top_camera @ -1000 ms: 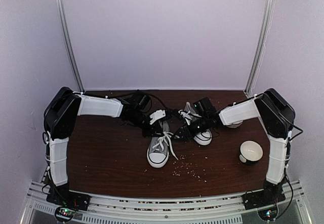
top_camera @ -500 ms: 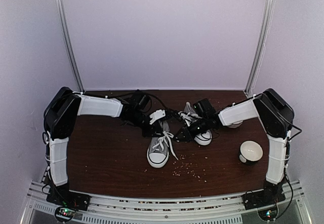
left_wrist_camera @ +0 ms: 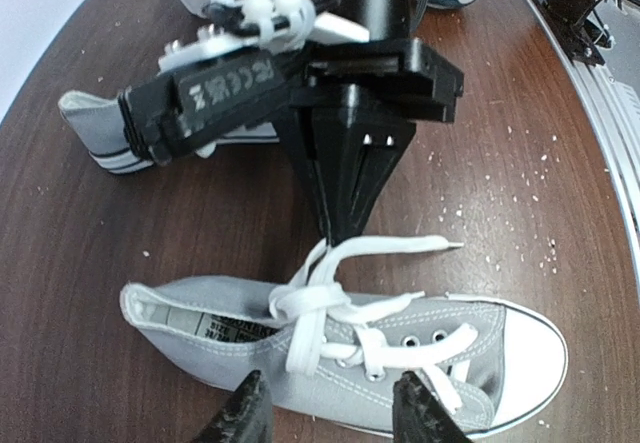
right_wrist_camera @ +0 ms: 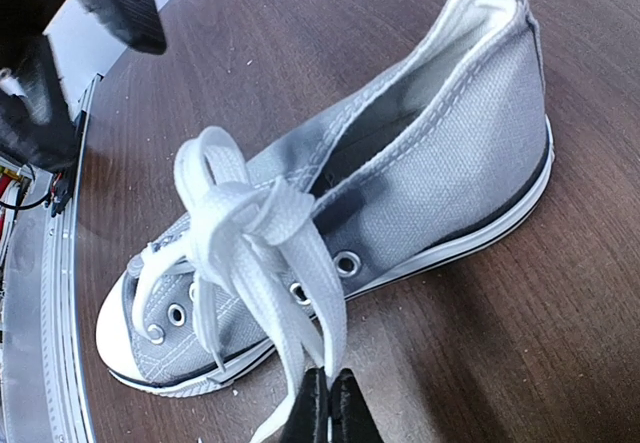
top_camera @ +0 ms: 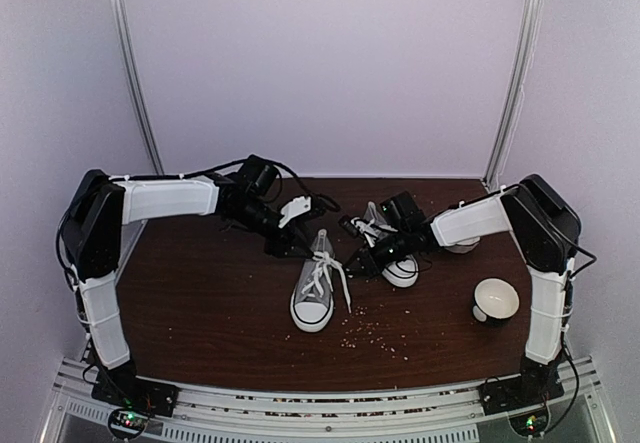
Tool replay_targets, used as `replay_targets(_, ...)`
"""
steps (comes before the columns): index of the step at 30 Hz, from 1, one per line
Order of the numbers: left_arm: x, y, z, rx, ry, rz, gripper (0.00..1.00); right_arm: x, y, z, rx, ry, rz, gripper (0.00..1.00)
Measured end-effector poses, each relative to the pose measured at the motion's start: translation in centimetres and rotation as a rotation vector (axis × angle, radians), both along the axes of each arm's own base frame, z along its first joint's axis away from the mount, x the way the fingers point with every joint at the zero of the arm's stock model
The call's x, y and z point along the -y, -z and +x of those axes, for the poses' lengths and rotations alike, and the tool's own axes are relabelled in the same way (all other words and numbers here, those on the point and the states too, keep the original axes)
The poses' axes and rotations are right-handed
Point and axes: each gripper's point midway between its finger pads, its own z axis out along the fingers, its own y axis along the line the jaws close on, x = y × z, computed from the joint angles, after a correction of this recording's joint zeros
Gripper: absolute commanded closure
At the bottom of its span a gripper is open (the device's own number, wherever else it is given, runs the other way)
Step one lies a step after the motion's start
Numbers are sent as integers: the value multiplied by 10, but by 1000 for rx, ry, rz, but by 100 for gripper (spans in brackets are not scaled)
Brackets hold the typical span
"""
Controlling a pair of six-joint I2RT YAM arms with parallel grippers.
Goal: Tie the shoes
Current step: Pull the loops with the shoelace from the shoe.
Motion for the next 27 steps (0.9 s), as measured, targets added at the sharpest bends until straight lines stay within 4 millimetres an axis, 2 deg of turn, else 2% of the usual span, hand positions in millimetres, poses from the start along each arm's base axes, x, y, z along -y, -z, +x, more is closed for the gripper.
replay_targets(10, -6, 29, 7, -53, 7, 70, 56, 0, 0, 0, -6, 0, -4, 100)
replay_targets(16, 2, 36, 15, -53, 8, 76, 61, 0, 0, -1, -10, 0, -7, 100)
replay_targets(23, 7, 44, 12, -72, 11, 86, 65, 0, 0, -1, -13, -1, -9, 100)
replay_targets(24, 7, 44, 12, -74, 12, 85, 68, 0, 0, -1, -13, -1, -9, 100)
replay_targets(27, 10, 41, 12, -77, 12, 74, 92, 1, 1, -1, -18, 0, -12, 100)
